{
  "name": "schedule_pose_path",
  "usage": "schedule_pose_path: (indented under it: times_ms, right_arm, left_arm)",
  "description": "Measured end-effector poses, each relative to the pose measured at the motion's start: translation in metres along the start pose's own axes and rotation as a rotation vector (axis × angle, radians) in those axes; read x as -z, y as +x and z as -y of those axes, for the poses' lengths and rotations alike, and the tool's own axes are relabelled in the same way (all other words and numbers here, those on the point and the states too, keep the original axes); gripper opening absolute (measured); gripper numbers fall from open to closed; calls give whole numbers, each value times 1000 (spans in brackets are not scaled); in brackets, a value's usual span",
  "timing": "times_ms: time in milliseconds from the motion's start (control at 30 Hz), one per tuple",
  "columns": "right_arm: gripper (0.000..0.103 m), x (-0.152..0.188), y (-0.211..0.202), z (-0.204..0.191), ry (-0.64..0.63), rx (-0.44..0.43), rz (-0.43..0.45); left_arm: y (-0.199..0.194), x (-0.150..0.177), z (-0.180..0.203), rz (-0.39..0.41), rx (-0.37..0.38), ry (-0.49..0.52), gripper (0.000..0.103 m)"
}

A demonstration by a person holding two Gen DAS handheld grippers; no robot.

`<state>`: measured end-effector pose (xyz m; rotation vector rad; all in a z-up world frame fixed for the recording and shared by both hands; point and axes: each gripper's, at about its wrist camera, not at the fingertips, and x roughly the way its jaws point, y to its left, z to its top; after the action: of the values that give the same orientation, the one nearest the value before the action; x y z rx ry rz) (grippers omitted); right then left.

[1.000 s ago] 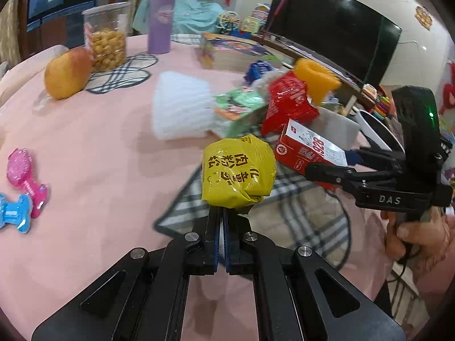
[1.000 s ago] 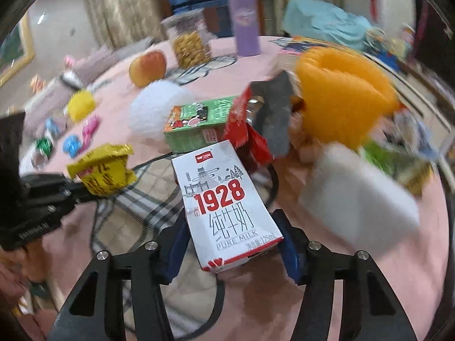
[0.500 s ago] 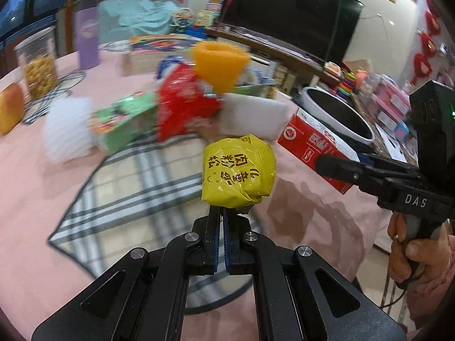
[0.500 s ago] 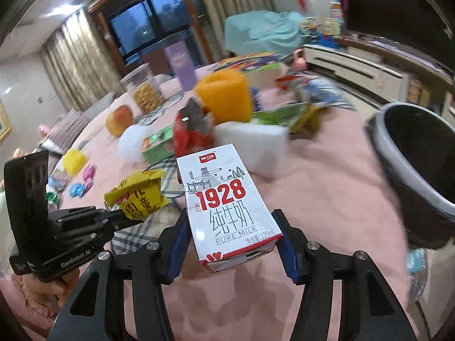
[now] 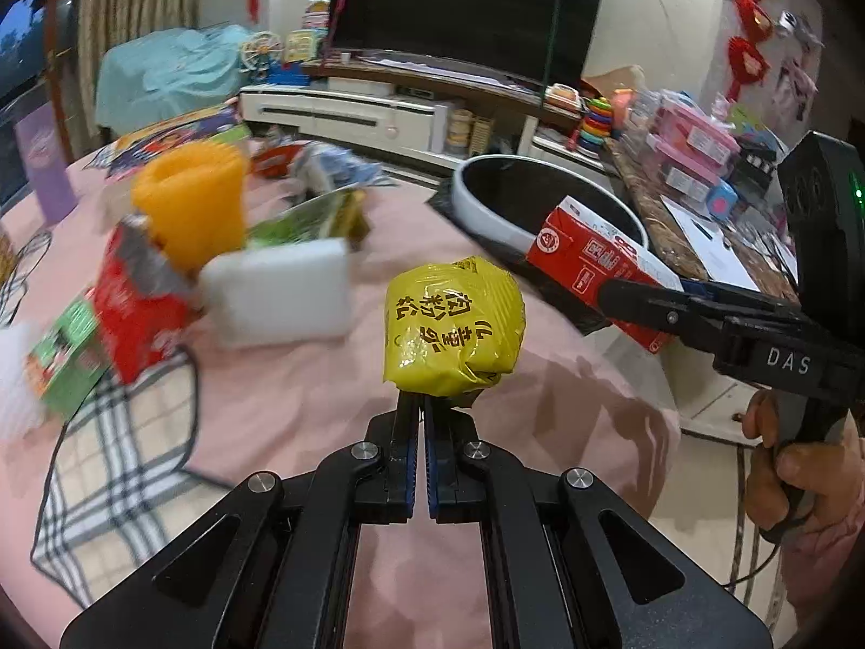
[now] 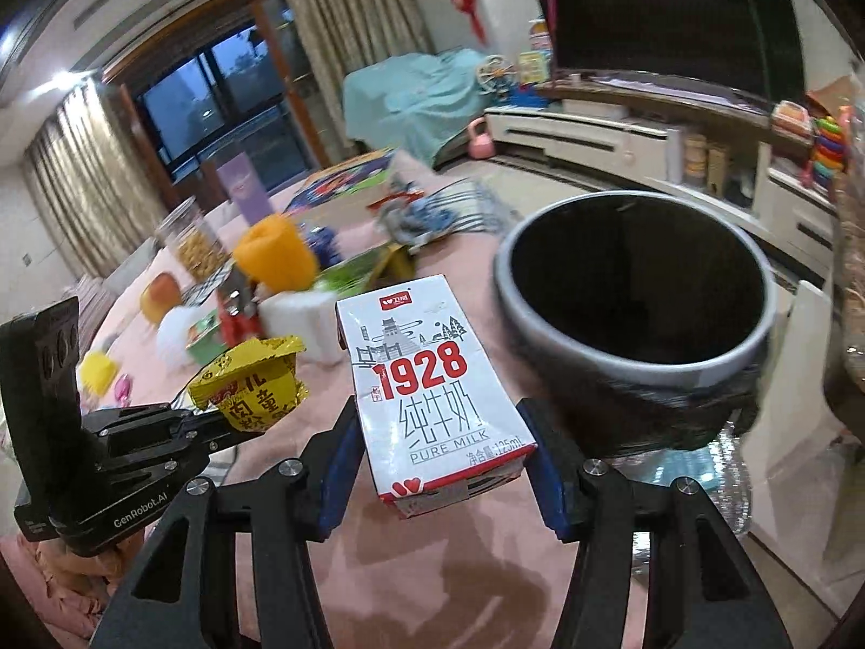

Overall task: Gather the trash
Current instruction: 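Carry the yellow bag and milk carton with both tools over the black trash bin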

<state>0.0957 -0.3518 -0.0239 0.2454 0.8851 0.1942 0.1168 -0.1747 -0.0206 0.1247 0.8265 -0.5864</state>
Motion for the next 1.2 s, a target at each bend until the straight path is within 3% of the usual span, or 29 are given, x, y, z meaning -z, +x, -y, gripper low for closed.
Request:
schedule_pose_path:
  times_ms: [333, 867, 1200]
  right_arm:
    - [56, -14, -13, 46, 58, 61, 31]
    - [56, -46, 2, 103, 111, 125, -12]
    - [56, -60, 11, 123, 118, 148, -37]
  left_arm:
    - [25, -35, 36, -11, 21, 66, 2]
    - [70, -91, 69, -44, 34, 125, 2]
    - [93, -109, 81, -89, 42, 161, 2]
